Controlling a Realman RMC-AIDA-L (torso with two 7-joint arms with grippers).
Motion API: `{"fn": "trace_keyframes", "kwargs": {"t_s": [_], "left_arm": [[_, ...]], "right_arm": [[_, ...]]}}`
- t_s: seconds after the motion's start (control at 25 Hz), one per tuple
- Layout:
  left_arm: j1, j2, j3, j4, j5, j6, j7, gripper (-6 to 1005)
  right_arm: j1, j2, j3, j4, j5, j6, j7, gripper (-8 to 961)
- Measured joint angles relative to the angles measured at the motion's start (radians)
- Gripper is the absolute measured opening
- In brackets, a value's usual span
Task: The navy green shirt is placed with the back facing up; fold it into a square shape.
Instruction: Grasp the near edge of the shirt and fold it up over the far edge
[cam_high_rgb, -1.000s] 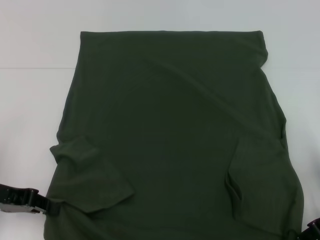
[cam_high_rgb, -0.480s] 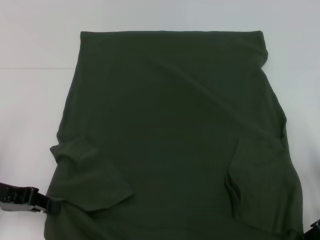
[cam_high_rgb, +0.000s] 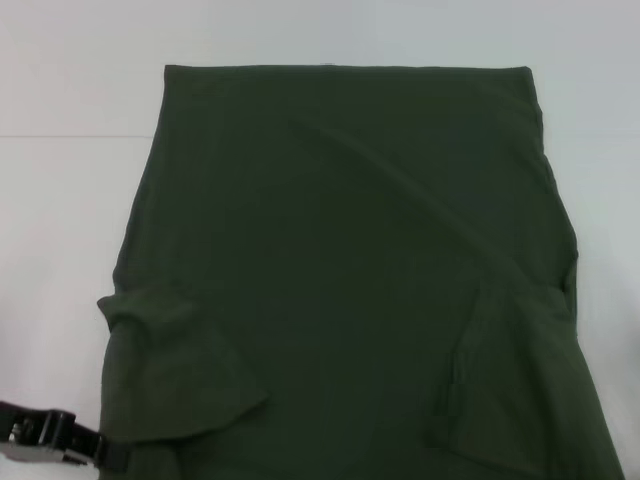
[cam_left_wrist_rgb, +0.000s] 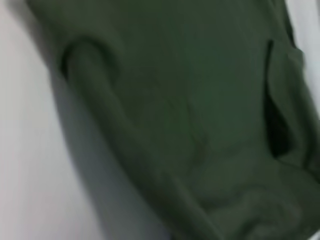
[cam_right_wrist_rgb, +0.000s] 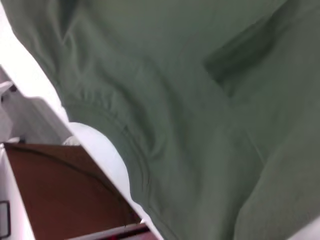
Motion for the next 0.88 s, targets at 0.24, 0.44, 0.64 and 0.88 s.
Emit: {"fn": "trace_keyframes", "kwargs": {"t_s": [0.24,0.44,0.64,0.88], "left_arm": [[0.005,0.017,0.000,-0.049,-0.012,0.049,0.030,50],[0.008,0.019,-0.027,-0.048,-0.057,0.047,0.043,50],[0.004,0.014,-0.075,-0.041,-0.130,0.013,0.061,50],[0.000,0.009,-0.113,-0.045,-0.266,-0.075,0.070,50]], "right_arm": [[-0.007,-0.025,0.001,0.026,0.000,-0.008,-0.034,59],[-0.009,-0.026,0.024,0.028,0.007,-0.004,-0.053,59],[0.001,-0.028,0.153,-0.002,0.041,-0.005,-0.049,58],[-0.003,-0.062,0.314,-0.003,0.162,0.007,-0.028,58]]}}
